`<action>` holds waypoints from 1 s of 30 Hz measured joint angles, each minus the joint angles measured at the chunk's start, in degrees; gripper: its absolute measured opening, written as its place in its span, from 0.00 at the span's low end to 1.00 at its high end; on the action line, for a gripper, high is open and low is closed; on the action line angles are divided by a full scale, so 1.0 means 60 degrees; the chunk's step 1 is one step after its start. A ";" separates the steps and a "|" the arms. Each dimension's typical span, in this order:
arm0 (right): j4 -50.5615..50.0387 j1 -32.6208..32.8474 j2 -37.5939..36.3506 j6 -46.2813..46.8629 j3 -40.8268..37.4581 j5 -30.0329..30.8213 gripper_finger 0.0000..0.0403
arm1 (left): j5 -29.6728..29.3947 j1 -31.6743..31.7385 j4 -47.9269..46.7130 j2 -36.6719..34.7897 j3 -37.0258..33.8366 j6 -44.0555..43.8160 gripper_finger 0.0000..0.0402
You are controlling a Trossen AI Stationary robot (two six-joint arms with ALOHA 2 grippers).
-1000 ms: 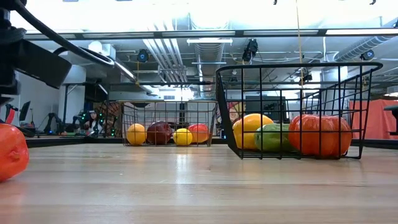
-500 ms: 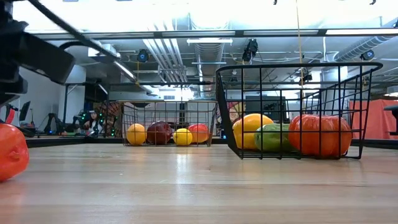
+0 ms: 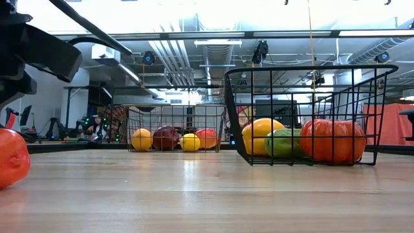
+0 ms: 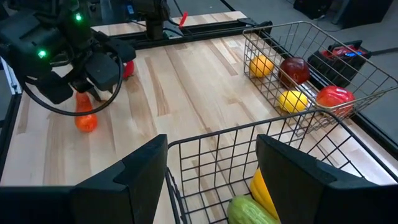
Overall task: Sort produce into baskets
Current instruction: Put the white garlic into the black wire basket
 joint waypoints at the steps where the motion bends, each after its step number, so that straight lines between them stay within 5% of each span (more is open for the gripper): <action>1: 0.0004 0.0000 0.0000 0.0000 0.0000 0.0000 0.59 | -0.0001 0.0000 -0.0014 0.0000 0.0010 0.0052 0.25; 7: 0.0016 0.0000 0.0000 0.0000 0.0000 0.0000 0.59 | -0.0063 0.0000 -0.0559 0.0000 0.0457 0.0473 0.29; 14: 0.0045 0.0000 0.0000 0.0000 0.0000 0.0000 0.59 | -0.1350 0.0018 -0.2112 0.0000 0.1844 0.1313 0.29; 23: 0.0102 0.0000 0.0000 0.0000 -0.0003 0.0004 0.59 | -0.4054 0.0036 -0.2340 -0.0242 0.3443 0.4189 0.29; 30: 0.0623 0.0000 0.0000 -0.0022 -0.0386 0.0007 0.59 | -0.6233 0.0043 -0.1151 -0.1059 0.3430 0.6489 0.29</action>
